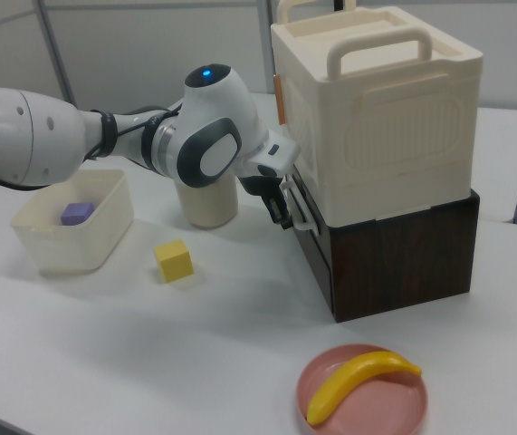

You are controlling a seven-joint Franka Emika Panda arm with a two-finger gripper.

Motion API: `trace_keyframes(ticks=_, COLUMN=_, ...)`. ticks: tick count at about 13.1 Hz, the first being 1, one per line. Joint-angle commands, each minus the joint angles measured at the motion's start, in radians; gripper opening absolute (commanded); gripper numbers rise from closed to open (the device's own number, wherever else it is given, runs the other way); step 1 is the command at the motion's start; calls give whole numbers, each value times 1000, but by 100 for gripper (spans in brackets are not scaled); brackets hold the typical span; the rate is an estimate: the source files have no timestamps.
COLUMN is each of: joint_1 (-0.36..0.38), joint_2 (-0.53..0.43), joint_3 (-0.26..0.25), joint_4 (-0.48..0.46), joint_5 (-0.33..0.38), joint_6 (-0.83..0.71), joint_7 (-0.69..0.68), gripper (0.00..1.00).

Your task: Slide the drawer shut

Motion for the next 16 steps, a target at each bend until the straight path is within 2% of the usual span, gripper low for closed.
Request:
trace_keyframes(ticks=1, joint_1=5, joint_2=-19, joint_3=4, joint_4=-2, joint_5=-11, joint_6=6, joint_7=-55, gripper=0)
trace_keyframes(ticks=3, joint_1=33, joint_2=-53, joint_3=71, joint_4=-2, joint_5=-14, joint_6=-101, joint_7=-93, gripper=0)
trace_keyframes(ticks=4, joint_1=44, joint_2=-68, joint_3=82, joint_4=-2, joint_5=-14, joint_6=-138, joint_7=-119, gripper=0)
trace_keyframes(ticks=5, joint_1=50, joint_2=-85, joint_3=98, joint_4=-1, joint_5=-14, joint_6=-174, joint_7=-148, gripper=5)
trace_keyframes(ticks=7, joint_1=62, joint_2=-129, joint_3=150, joint_4=1, joint_5=-38, joint_6=-237, joint_7=-185, gripper=100)
trace_keyframes(ticks=8, joint_1=71, joint_2=-148, joint_3=165, joint_4=1, joint_5=-95, joint_6=-281, joint_7=-201, gripper=100)
trace_keyframes(ticks=9, joint_1=80, joint_2=-180, joint_3=191, joint_4=2, joint_5=-174, joint_6=-389, joint_7=-263, gripper=100)
trace_keyframes(ticks=10, joint_1=80, joint_2=-220, joint_3=216, joint_4=4, joint_5=-195, joint_6=-486, joint_7=-428, gripper=100)
trace_keyframes(ticks=12, joint_1=70, joint_2=-286, joint_3=214, joint_4=13, joint_5=-177, joint_6=-618, joint_7=-645, gripper=100)
trace_keyframes(ticks=14, joint_1=58, joint_2=-326, joint_3=202, joint_4=19, joint_5=-154, joint_6=-656, joint_7=-725, gripper=100)
trace_keyframes(ticks=16, joint_1=39, joint_2=-347, joint_3=162, joint_4=27, joint_5=-62, joint_6=-657, joint_7=-764, gripper=100)
